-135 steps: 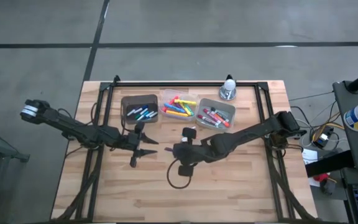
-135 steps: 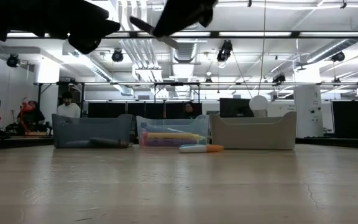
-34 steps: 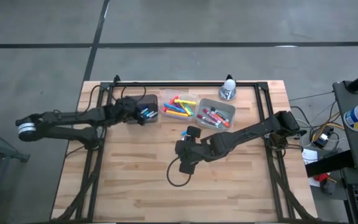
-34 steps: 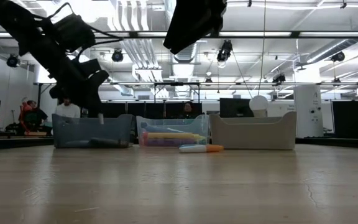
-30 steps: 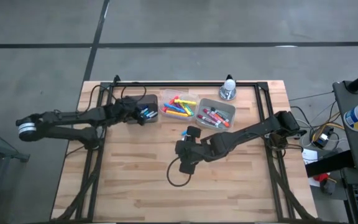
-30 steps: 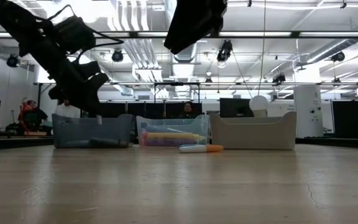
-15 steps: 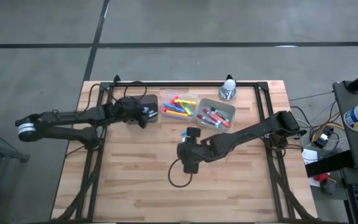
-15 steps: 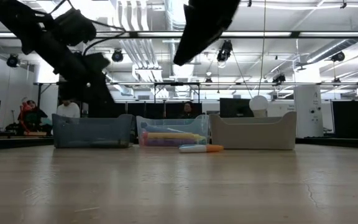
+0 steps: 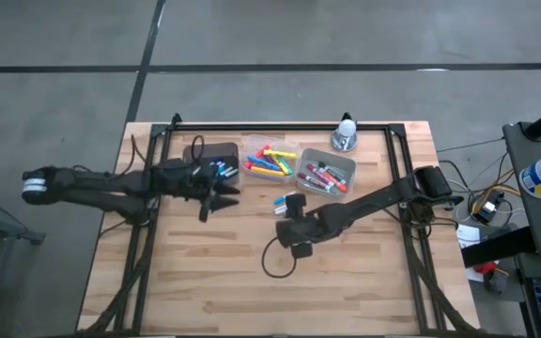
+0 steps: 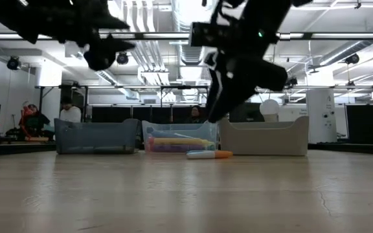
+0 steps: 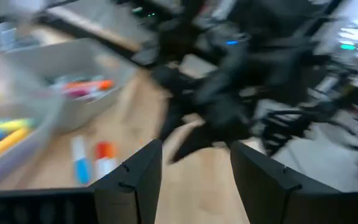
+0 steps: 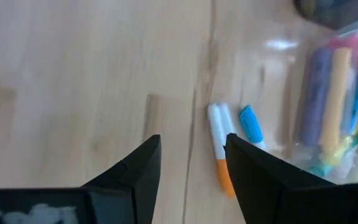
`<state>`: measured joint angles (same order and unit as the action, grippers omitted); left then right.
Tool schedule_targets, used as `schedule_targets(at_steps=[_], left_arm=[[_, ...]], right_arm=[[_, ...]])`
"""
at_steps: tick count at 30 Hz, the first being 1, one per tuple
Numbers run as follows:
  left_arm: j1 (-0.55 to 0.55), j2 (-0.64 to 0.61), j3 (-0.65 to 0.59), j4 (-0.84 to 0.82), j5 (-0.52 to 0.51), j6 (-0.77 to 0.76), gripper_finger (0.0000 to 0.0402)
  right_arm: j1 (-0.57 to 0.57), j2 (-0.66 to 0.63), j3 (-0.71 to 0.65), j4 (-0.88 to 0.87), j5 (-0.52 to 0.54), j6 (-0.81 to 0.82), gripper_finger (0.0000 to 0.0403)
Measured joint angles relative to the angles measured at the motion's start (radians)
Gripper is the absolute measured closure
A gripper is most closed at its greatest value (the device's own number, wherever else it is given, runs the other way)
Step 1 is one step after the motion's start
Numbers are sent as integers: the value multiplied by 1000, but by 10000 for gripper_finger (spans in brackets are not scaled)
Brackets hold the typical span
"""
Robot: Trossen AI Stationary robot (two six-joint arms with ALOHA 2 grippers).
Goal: Pick & Place Markers
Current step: Put the orange mini marker into the black bin
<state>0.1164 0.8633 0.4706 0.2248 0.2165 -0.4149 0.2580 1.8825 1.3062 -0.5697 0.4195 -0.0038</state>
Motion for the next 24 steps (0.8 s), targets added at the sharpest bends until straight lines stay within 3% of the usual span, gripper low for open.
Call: schedule_targets(at_steps=[13, 24], left_arm=[[-303, 2, -1, 164, -55, 88, 218], [-363, 3, -1, 173, -114, 109, 218]], right_arm=[[-141, 0, -76, 67, -160, -68, 232], [-213, 0, -86, 83, -241, -101, 232]])
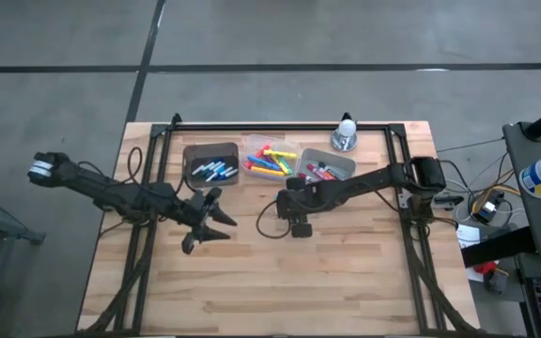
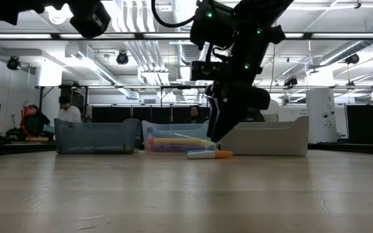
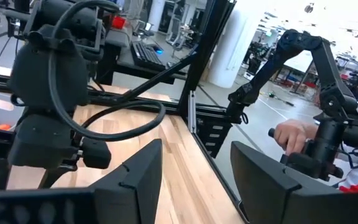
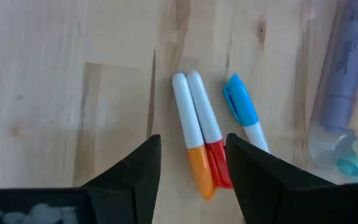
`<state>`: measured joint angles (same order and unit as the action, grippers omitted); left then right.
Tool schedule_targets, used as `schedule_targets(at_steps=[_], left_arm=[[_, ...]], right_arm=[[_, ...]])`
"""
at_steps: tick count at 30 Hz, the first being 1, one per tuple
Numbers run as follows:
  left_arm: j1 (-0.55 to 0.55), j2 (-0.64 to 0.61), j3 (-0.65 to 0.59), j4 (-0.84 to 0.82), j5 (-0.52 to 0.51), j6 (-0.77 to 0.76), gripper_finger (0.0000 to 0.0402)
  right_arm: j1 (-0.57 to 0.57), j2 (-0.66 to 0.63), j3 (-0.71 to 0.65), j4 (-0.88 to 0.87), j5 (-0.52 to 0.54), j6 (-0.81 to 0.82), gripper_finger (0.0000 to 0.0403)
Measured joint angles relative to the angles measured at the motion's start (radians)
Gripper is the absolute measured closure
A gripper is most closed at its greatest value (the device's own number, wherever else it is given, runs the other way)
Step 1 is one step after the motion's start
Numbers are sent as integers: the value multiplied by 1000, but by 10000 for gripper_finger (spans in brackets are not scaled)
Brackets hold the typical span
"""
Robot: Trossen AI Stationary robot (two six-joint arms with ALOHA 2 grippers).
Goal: Pick & Place Markers
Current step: Put the orange mini marker into the black bin
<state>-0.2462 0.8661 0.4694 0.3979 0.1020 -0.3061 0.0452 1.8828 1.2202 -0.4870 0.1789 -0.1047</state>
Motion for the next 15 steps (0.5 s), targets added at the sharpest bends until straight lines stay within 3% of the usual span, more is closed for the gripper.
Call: schedule_targets(at_steps=[15], left_arm=[[0, 1, 0, 5, 0, 0, 218]], right_arm=[[-19, 0, -121, 133, -7, -3, 232]])
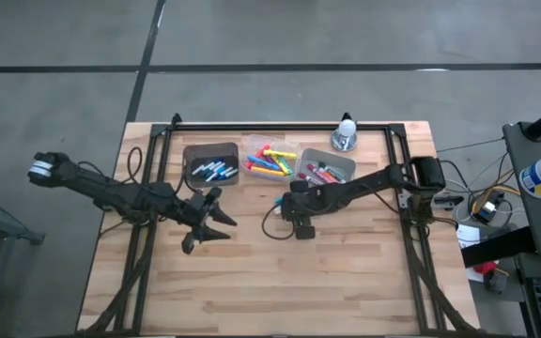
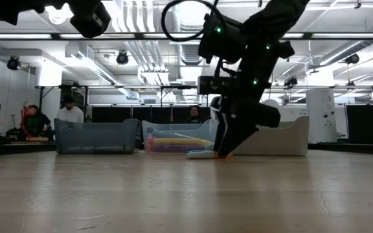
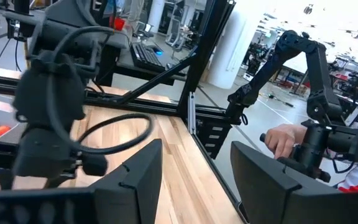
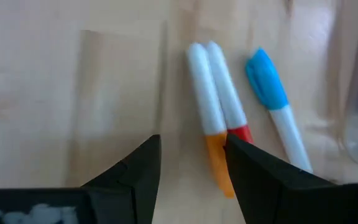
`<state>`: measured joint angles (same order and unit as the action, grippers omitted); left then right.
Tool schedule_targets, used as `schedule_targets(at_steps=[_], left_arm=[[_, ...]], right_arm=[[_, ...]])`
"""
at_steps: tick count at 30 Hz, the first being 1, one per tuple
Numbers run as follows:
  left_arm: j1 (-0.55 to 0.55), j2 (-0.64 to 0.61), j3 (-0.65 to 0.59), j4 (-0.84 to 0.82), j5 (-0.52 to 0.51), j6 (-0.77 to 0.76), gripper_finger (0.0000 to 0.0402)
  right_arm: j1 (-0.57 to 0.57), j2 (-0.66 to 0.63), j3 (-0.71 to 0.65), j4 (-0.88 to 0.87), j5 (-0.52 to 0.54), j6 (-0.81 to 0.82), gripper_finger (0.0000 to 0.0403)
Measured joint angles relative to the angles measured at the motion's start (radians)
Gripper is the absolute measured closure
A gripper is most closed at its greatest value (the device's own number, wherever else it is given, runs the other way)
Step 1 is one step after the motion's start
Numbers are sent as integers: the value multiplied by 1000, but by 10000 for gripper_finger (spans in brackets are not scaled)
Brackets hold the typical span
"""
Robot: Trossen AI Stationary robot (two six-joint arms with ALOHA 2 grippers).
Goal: Pick & Place Markers
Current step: Put the orange mini marker into the black bin
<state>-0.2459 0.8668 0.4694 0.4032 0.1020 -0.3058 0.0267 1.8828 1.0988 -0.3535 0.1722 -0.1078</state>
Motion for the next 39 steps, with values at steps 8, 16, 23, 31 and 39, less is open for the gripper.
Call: schedule_targets(at_steps=[8, 16, 23, 31, 39], left_arm=[[0, 0, 0, 1, 0, 2, 218], [0, 1, 0, 1, 0, 2, 218], [0, 0, 0, 1, 0, -2, 218], [0, 1, 0, 1, 0, -5, 218], [0, 1, 0, -2, 1, -5, 218]], right_arm=[[-27, -1, -35, 37, -43, 23, 232], [-26, -1, -35, 39, -73, 41, 255], [-24, -1, -41, 45, -99, 57, 315], [-12, -1, -42, 48, -98, 94, 374], [39, 2, -12, 24, -113, 97, 374]])
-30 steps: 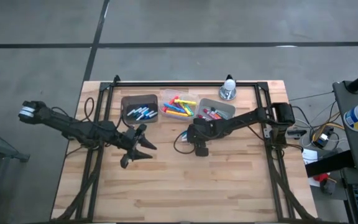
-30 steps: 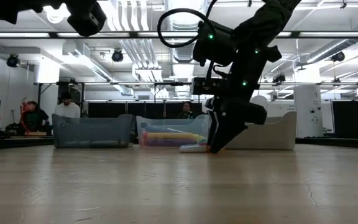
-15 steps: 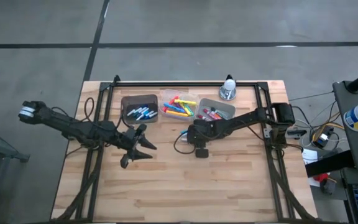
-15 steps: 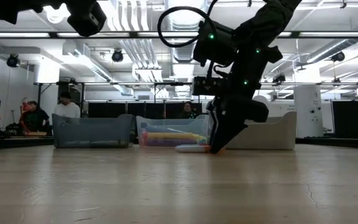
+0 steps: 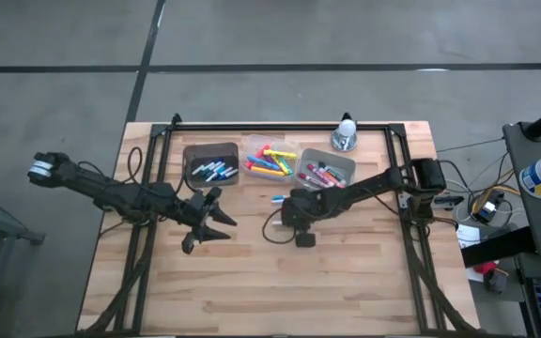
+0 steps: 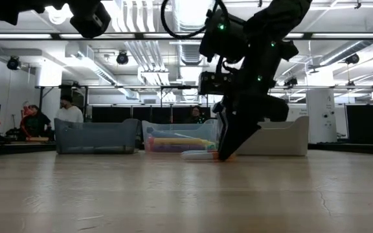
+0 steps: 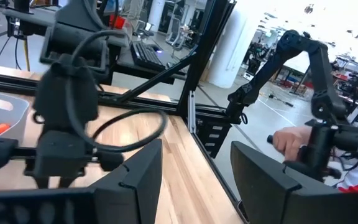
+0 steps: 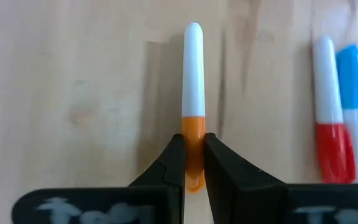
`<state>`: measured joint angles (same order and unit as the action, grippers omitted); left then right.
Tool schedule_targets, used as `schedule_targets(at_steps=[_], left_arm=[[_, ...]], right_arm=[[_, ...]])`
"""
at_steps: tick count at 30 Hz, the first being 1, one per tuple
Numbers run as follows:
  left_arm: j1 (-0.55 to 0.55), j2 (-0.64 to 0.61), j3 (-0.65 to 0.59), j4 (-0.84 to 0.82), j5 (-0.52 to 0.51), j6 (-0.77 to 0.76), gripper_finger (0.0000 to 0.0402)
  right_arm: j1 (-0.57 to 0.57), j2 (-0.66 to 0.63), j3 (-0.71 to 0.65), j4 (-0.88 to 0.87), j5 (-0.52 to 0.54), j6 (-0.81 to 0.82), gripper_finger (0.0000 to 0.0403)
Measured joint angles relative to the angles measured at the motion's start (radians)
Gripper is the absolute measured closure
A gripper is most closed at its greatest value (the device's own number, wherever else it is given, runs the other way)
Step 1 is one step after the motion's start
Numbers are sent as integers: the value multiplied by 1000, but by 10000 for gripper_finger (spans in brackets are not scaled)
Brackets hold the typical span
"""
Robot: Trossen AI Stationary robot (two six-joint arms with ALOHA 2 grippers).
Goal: Pick & Place Markers
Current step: Put the orange mini marker into the black bin
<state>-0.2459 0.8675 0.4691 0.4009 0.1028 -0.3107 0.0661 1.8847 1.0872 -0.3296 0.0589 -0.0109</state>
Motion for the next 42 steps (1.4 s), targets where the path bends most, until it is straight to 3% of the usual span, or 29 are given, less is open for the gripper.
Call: schedule_targets(at_steps=[14, 21, 42], left_arm=[[0, 19, -10, -158, -115, 187, 218], [0, 57, -34, -171, -240, 215, 218], [0, 238, -21, -16, -285, 205, 218]], right_arm=[[68, 0, 234, -140, 19, 12, 374], [94, 0, 343, -191, 19, 11, 374], [99, -2, 433, -192, 61, 11, 367]])
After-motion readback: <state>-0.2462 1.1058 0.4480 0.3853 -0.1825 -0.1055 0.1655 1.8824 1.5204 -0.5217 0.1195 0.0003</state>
